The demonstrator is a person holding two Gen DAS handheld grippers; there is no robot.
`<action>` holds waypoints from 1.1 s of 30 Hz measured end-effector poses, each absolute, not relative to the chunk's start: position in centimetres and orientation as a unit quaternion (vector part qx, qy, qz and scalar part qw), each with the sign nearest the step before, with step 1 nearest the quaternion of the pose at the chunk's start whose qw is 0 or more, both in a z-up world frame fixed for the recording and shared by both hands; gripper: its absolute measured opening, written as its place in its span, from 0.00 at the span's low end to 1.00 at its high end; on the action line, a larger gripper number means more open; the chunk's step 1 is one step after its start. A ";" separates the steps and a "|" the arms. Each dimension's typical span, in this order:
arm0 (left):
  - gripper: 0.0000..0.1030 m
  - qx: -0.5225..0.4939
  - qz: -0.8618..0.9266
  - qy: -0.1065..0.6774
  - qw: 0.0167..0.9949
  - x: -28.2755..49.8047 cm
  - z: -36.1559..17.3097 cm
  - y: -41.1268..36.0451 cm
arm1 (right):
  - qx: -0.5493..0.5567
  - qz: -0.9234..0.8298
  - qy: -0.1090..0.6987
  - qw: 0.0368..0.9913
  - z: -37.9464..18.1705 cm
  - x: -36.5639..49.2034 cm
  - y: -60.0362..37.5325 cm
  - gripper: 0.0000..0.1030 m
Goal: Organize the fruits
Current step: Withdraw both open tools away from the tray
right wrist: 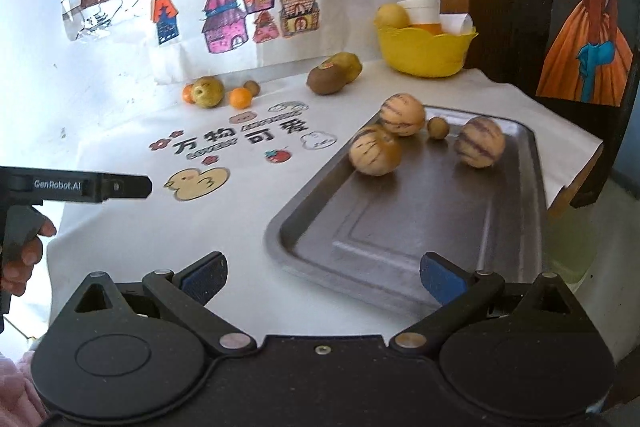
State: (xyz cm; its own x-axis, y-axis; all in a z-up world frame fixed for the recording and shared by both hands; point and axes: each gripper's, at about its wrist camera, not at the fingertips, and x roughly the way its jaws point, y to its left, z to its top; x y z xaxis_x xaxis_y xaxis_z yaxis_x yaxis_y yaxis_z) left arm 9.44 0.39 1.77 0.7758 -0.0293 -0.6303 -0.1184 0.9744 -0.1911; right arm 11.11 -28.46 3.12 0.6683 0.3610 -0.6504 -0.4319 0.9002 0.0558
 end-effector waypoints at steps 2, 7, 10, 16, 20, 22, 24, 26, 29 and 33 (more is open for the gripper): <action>1.00 -0.112 0.035 0.334 0.935 9.1 1.7 1.3 | -0.050 0.219 0.349 0.910 3.0 10.8 -27.9 0.99; 1.00 -0.127 0.066 0.334 0.932 8.2 1.2 3.8 | -0.037 0.218 0.355 0.908 3.1 9.9 -26.2 0.99; 1.00 -0.138 0.102 0.322 0.931 7.7 1.0 5.3 | -0.029 0.219 0.347 0.912 3.3 9.5 -24.8 0.99; 1.00 -0.147 0.153 0.301 0.930 6.8 1.0 8.1 | -0.056 0.238 0.350 0.904 3.3 9.7 -20.9 0.99; 1.00 -0.151 0.170 0.300 0.926 6.4 0.8 9.9 | -0.079 0.251 0.355 0.897 3.1 10.6 -18.4 0.99; 1.00 -0.156 0.177 0.299 0.925 6.4 0.8 10.9 | -0.082 0.260 0.358 0.893 3.0 11.2 -17.1 0.99; 1.00 -0.156 0.182 0.299 0.924 6.3 0.8 11.9 | -0.086 0.273 0.361 0.888 3.0 11.8 -15.8 0.99; 1.00 -0.152 0.187 0.298 0.924 6.5 0.8 12.7 | -0.097 0.284 0.360 0.883 3.1 12.3 -14.5 0.99; 1.00 -0.145 0.192 0.296 0.924 7.0 0.8 13.8 | -0.125 0.300 0.355 0.877 3.3 12.9 -12.7 0.99; 1.00 -0.140 0.190 0.296 0.926 8.2 0.7 14.8 | -0.168 0.314 0.349 0.867 3.6 13.9 -10.9 0.99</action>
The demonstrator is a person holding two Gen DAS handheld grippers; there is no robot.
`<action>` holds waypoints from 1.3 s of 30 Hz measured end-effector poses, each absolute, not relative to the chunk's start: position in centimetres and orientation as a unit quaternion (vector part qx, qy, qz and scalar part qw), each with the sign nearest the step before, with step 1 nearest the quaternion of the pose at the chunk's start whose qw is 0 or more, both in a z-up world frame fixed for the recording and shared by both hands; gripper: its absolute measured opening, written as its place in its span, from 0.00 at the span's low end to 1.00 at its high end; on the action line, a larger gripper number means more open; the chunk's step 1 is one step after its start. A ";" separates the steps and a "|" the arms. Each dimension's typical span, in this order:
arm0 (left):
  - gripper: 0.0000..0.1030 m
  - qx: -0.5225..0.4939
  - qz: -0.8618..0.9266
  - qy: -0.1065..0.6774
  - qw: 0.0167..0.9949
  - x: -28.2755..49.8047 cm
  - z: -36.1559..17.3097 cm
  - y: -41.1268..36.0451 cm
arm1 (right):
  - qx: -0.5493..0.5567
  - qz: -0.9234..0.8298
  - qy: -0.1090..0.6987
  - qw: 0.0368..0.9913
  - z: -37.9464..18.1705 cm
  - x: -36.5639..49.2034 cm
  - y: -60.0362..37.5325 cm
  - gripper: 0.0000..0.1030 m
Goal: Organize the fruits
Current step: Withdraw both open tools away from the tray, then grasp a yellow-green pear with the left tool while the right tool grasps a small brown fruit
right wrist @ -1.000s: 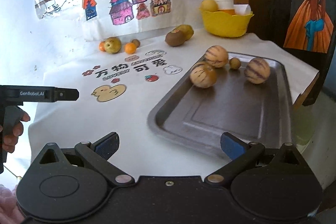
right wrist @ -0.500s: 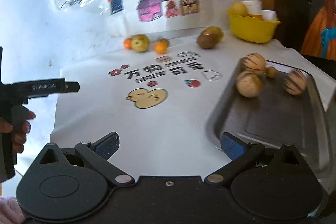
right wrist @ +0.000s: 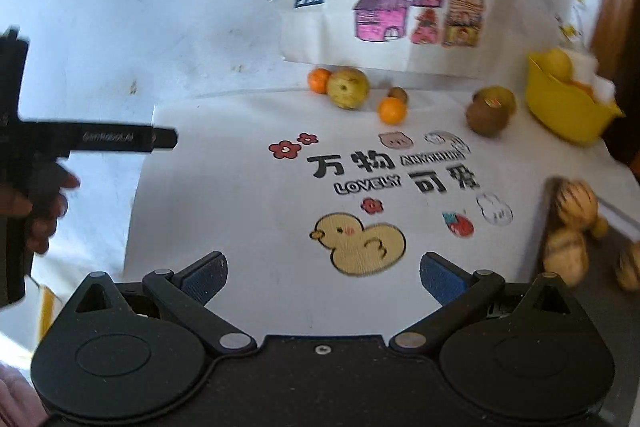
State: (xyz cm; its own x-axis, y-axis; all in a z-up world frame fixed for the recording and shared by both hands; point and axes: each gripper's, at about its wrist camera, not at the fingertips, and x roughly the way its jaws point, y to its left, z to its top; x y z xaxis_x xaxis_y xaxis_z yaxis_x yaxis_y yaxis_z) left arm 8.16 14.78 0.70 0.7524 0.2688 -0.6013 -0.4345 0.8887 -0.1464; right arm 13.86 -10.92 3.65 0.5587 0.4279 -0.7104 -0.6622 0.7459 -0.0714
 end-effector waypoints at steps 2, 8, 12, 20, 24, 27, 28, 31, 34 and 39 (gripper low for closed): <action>1.00 -0.138 0.186 0.297 0.926 9.0 0.6 15.1 | -0.191 0.318 0.346 0.862 3.8 14.3 -10.3 0.99; 1.00 -0.122 0.175 0.297 0.931 11.4 0.9 15.5 | -0.241 0.326 0.325 0.854 4.5 15.6 -9.0 0.99; 1.00 -0.110 0.169 0.294 0.934 12.7 1.3 15.5 | -0.264 0.333 0.318 0.847 4.7 16.4 -8.3 0.99; 1.00 -0.088 0.155 0.293 0.939 15.4 2.0 15.0 | -0.318 0.378 0.276 0.824 6.2 18.8 -7.9 0.99; 1.00 -0.058 0.139 0.290 0.945 17.3 2.4 13.9 | -0.322 0.391 0.269 0.819 6.1 21.1 -8.1 0.99; 1.00 -0.057 0.121 0.277 0.951 18.7 2.5 13.2 | -0.317 0.397 0.276 0.816 5.4 23.2 -8.1 0.99; 1.00 -0.064 0.114 0.271 0.954 19.1 2.5 13.1 | -0.314 0.399 0.280 0.815 5.1 23.9 -8.2 0.99; 1.00 -0.098 0.095 0.269 0.953 20.6 2.3 13.0 | -0.316 0.396 0.281 0.815 4.2 25.8 -8.3 0.99; 1.00 -0.110 0.081 0.270 0.953 22.1 2.1 12.5 | -0.318 0.380 0.272 0.825 3.8 27.2 -8.7 0.99; 0.99 -0.115 0.070 0.278 0.951 24.2 1.4 11.4 | -0.345 0.378 0.244 0.824 3.7 28.2 -9.6 0.99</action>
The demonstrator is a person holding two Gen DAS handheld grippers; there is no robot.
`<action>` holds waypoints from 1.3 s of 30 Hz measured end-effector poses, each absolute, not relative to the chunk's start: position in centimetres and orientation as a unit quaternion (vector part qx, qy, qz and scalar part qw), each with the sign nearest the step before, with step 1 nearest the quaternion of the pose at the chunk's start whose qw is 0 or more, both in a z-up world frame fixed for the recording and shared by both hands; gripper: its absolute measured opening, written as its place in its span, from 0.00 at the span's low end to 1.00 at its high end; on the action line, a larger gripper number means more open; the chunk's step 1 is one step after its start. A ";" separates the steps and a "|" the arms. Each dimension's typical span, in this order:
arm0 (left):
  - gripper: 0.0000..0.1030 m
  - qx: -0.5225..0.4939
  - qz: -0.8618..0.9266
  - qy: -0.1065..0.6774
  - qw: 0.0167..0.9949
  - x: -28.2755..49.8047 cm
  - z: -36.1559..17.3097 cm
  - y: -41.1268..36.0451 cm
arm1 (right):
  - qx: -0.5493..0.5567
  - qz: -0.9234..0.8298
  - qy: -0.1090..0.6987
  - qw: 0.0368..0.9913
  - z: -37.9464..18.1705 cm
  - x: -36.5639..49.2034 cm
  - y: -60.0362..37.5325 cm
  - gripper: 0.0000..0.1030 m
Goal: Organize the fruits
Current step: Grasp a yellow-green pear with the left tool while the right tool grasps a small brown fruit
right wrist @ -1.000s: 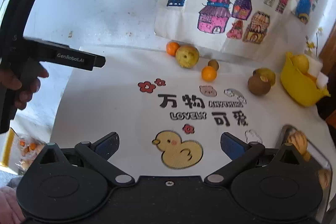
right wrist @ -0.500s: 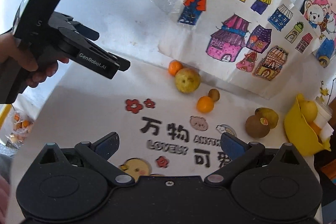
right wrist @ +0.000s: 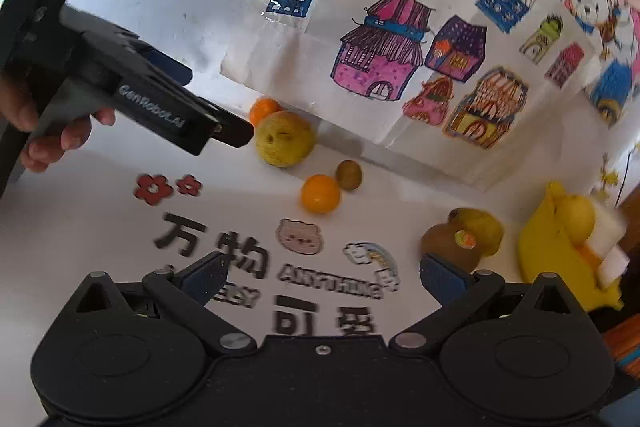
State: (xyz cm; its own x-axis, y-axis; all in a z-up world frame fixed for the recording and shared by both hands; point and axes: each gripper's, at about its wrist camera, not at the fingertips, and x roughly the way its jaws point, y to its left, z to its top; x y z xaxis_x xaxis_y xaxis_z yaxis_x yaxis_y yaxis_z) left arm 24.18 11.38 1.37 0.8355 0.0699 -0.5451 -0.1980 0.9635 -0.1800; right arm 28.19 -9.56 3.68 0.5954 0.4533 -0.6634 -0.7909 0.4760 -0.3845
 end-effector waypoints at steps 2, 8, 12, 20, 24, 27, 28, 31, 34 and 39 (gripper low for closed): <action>0.99 -0.133 0.067 0.282 0.948 24.9 1.1 11.3 | -0.355 0.383 0.236 0.820 3.6 28.6 -9.8 0.99; 0.99 -0.172 0.086 0.280 0.941 26.3 0.9 11.2 | -0.355 0.380 0.235 0.821 3.8 31.1 -10.3 0.99; 0.99 -0.198 0.093 0.288 0.932 27.0 0.6 11.2 | -0.355 0.337 0.253 0.835 3.2 33.2 -10.6 0.99; 0.94 -0.227 0.102 0.279 0.928 28.0 0.3 11.1 | -0.273 0.306 0.254 0.876 4.5 36.8 -12.4 0.96; 0.89 -0.243 0.095 0.271 0.927 27.9 0.0 11.3 | -0.251 0.305 0.259 0.882 5.5 38.6 -11.8 0.90; 0.86 -0.254 0.092 0.270 0.924 28.0 -0.2 11.6 | -0.227 0.314 0.289 0.875 6.2 40.3 -10.8 0.85; 0.84 -0.257 0.091 0.269 0.924 28.1 -0.3 11.6 | -0.216 0.321 0.306 0.870 6.4 41.0 -10.4 0.85; 0.81 -0.268 0.090 0.266 0.922 28.2 -0.5 11.9 | -0.173 0.348 0.347 0.853 6.7 42.9 -9.3 0.84; 0.77 -0.279 0.090 0.265 0.918 28.4 -0.8 12.1 | -0.162 0.364 0.366 0.841 6.2 43.8 -7.9 0.79; 0.71 -0.291 0.089 0.266 0.915 28.6 -1.2 12.4 | -0.134 0.373 0.391 0.831 4.5 45.4 -6.1 0.61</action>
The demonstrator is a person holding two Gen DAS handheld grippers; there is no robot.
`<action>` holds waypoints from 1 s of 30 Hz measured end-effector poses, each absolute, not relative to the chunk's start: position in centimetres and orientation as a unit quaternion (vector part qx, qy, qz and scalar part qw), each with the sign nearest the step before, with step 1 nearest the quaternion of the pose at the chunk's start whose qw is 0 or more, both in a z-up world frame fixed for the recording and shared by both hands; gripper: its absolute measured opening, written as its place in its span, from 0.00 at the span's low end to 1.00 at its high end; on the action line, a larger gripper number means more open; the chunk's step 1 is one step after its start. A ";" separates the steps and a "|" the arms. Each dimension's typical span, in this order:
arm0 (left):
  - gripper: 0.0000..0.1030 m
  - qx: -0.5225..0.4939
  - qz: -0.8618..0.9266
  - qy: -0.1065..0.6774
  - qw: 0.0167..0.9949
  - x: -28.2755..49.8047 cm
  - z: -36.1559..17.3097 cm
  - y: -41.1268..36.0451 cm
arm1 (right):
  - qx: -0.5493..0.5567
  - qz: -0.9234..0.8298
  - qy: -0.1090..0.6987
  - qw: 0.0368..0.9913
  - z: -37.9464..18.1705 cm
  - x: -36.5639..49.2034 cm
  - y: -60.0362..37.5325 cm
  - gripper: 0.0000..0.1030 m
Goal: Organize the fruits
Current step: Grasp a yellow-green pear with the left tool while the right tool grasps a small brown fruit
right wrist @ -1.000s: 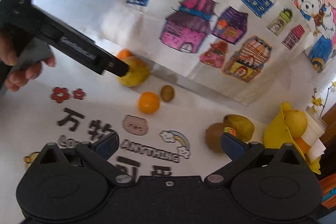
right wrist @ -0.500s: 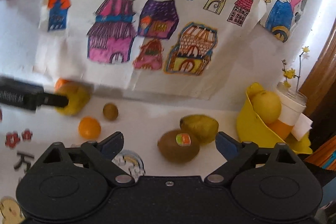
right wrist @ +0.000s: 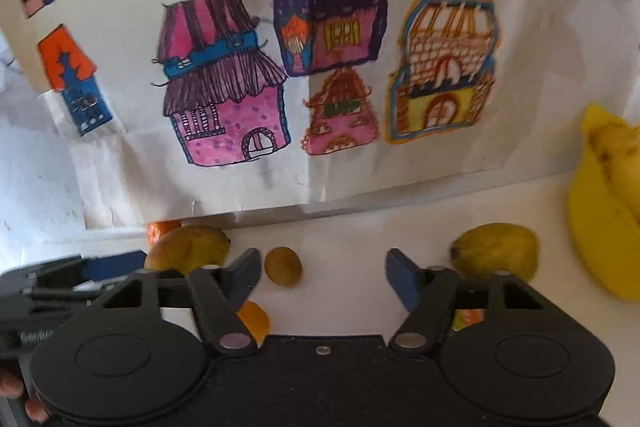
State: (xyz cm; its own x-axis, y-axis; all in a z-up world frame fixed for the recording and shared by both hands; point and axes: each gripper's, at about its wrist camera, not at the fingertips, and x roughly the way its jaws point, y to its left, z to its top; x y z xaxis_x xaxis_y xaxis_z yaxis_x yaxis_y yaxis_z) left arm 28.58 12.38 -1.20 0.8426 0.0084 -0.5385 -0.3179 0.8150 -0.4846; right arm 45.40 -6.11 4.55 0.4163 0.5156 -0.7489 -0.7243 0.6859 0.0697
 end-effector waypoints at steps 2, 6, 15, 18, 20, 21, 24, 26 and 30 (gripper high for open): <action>0.69 -0.296 0.088 0.266 0.913 28.7 -1.3 12.5 | -0.123 0.376 0.393 0.830 4.0 45.9 -5.7 0.60; 0.64 -0.299 0.085 0.269 0.912 28.9 -1.5 12.6 | -0.079 0.386 0.421 0.817 2.5 47.1 -5.2 0.51; 0.62 -0.289 0.077 0.265 0.917 29.6 -1.8 11.9 | -0.085 0.396 0.431 0.806 0.5 47.0 -4.0 0.45; 0.59 -0.290 0.079 0.264 0.916 29.4 -1.8 12.0 | -0.083 0.402 0.432 0.803 0.1 47.0 -3.6 0.44; 0.57 -0.290 0.080 0.266 0.916 29.5 -1.8 12.0 | -0.086 0.404 0.435 0.801 -0.3 46.9 -3.1 0.39; 0.57 -0.291 0.079 0.266 0.916 29.6 -1.8 12.1 | -0.089 0.403 0.434 0.801 -0.5 46.8 -3.0 0.38; 0.55 -0.293 0.078 0.264 0.916 29.4 -1.8 12.1 | -0.090 0.403 0.431 0.802 -0.4 46.8 -2.9 0.30; 0.54 -0.297 0.076 0.262 0.915 29.3 -1.9 12.2 | -0.079 0.401 0.435 0.803 -0.2 46.9 -3.3 0.27; 0.53 -0.290 0.077 0.262 0.917 29.2 -1.9 12.0 | -0.070 0.398 0.436 0.804 -0.1 47.0 -3.9 0.27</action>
State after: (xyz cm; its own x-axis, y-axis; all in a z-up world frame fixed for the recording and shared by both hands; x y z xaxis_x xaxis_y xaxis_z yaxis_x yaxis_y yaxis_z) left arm 29.23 11.98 -1.87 0.8506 -0.0102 -0.5257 -0.2944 0.8193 -0.4921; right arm 46.96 -3.87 -0.10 0.3025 0.5793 -0.7569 -0.7016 0.6729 0.2346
